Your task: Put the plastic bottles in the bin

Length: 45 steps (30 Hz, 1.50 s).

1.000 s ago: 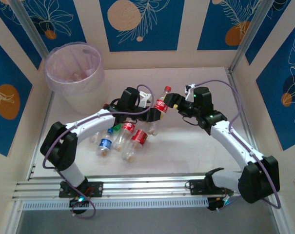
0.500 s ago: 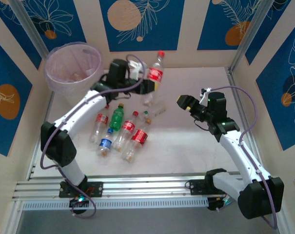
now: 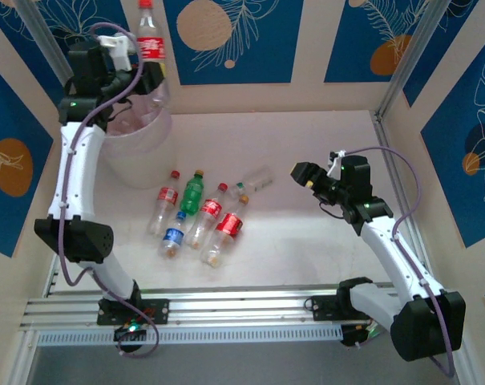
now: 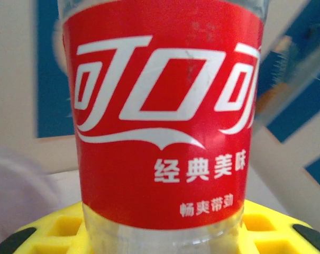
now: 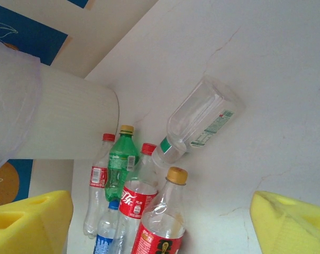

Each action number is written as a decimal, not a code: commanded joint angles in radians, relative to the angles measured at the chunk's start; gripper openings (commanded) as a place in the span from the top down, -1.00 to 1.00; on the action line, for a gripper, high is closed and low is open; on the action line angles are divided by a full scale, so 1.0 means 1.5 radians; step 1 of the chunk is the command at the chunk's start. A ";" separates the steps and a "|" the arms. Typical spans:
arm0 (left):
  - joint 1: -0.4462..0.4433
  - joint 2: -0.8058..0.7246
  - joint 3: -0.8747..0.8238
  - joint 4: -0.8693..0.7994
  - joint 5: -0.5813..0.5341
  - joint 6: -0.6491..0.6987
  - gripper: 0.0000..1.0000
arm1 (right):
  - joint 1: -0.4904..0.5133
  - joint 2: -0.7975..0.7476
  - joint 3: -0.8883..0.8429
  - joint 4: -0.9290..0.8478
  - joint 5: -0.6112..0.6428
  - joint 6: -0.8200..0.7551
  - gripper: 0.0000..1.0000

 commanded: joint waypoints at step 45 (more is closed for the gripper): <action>0.095 0.022 -0.184 0.047 -0.110 0.179 -0.94 | -0.031 -0.046 -0.042 -0.006 -0.012 -0.014 -0.73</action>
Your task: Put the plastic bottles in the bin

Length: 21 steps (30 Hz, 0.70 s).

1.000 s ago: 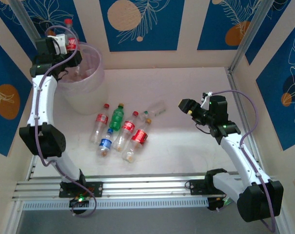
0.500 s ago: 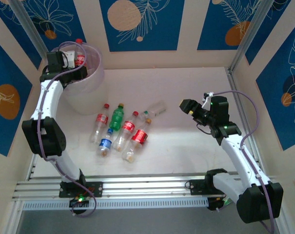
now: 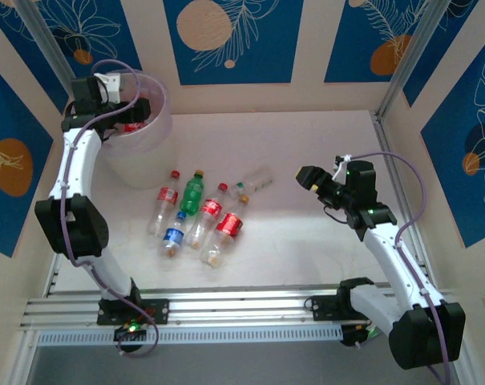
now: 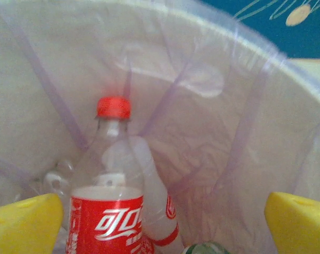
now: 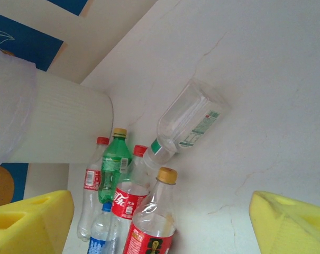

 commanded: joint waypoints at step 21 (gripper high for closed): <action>-0.017 -0.128 0.060 -0.099 -0.007 0.010 -0.92 | 0.058 0.027 0.060 -0.108 0.107 -0.052 -0.92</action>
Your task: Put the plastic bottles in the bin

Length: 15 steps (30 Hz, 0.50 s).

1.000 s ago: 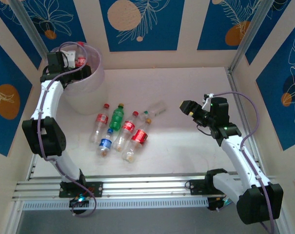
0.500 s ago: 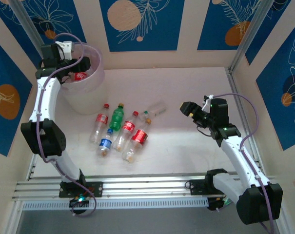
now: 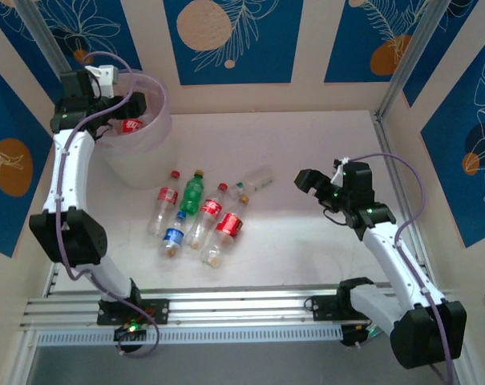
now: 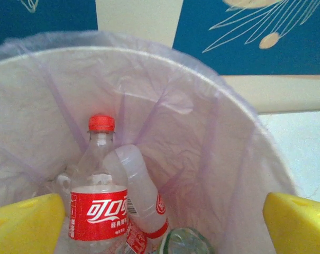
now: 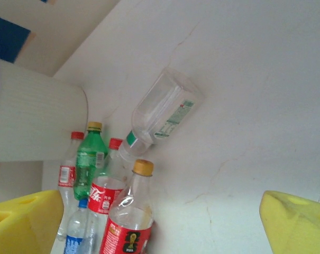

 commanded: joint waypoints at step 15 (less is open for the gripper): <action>-0.260 -0.272 -0.138 -0.239 -0.136 -0.004 -0.89 | 0.048 0.130 0.087 -0.007 0.054 0.006 -0.91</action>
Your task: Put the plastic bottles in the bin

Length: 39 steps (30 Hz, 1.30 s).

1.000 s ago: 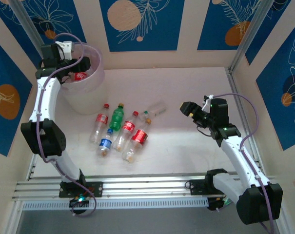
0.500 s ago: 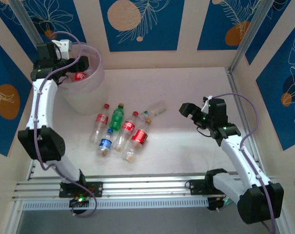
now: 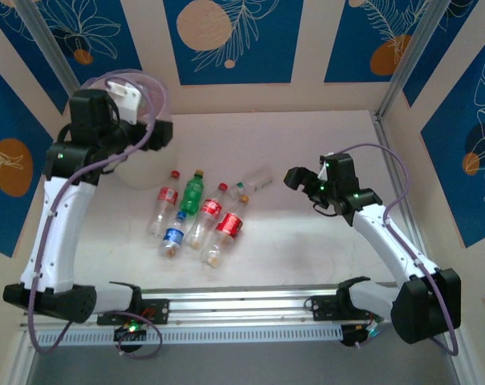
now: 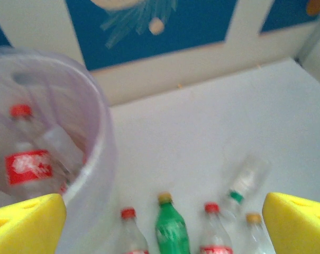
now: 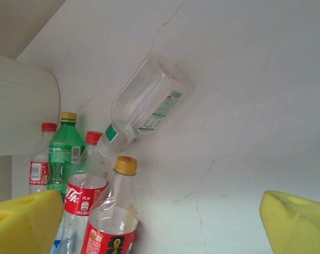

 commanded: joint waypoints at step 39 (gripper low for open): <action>-0.419 0.348 -0.300 0.121 -0.044 -0.279 -0.81 | -0.077 0.044 -0.029 0.065 -0.104 0.039 -0.98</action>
